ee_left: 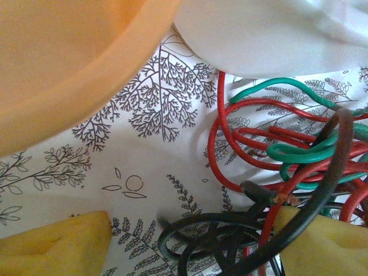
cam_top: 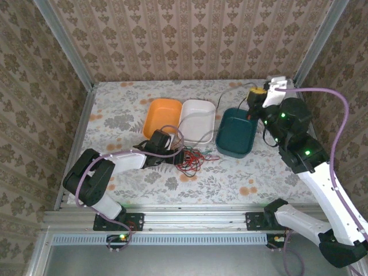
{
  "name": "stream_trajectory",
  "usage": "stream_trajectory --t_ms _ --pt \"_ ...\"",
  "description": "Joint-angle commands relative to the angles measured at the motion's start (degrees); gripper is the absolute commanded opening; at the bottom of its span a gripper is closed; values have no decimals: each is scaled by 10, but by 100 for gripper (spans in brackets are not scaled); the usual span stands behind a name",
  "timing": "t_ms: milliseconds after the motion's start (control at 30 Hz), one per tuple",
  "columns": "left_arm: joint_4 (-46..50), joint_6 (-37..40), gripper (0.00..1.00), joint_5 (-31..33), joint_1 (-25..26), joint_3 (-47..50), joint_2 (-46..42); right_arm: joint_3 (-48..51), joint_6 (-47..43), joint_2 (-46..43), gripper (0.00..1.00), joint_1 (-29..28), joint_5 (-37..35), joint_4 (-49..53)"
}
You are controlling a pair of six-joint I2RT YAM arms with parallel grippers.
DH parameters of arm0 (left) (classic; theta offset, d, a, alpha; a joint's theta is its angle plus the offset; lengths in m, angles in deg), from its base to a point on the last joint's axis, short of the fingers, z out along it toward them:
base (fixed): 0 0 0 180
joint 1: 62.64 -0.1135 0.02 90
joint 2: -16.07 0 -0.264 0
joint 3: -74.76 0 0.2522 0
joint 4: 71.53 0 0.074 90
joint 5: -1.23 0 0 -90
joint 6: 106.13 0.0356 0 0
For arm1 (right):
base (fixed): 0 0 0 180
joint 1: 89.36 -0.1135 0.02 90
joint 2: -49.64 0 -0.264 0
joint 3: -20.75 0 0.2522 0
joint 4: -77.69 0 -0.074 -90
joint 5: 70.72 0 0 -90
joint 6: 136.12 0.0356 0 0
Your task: Untangle the cables
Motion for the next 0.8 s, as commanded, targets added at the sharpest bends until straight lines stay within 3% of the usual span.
stream_trajectory --t_ms 0,167,333,767 --pt "24 4 80 35 2 20 21 -37 -30 -2 0 24 -9 -41" --pt "21 -1 84 46 5 25 34 -82 -34 27 0 46 46 -43" --pt "28 -3 85 57 18 15 33 -96 -37 55 0 57 49 -26" --pt "52 4 89 82 38 -8 16 51 -18 30 0 90 18 -18"
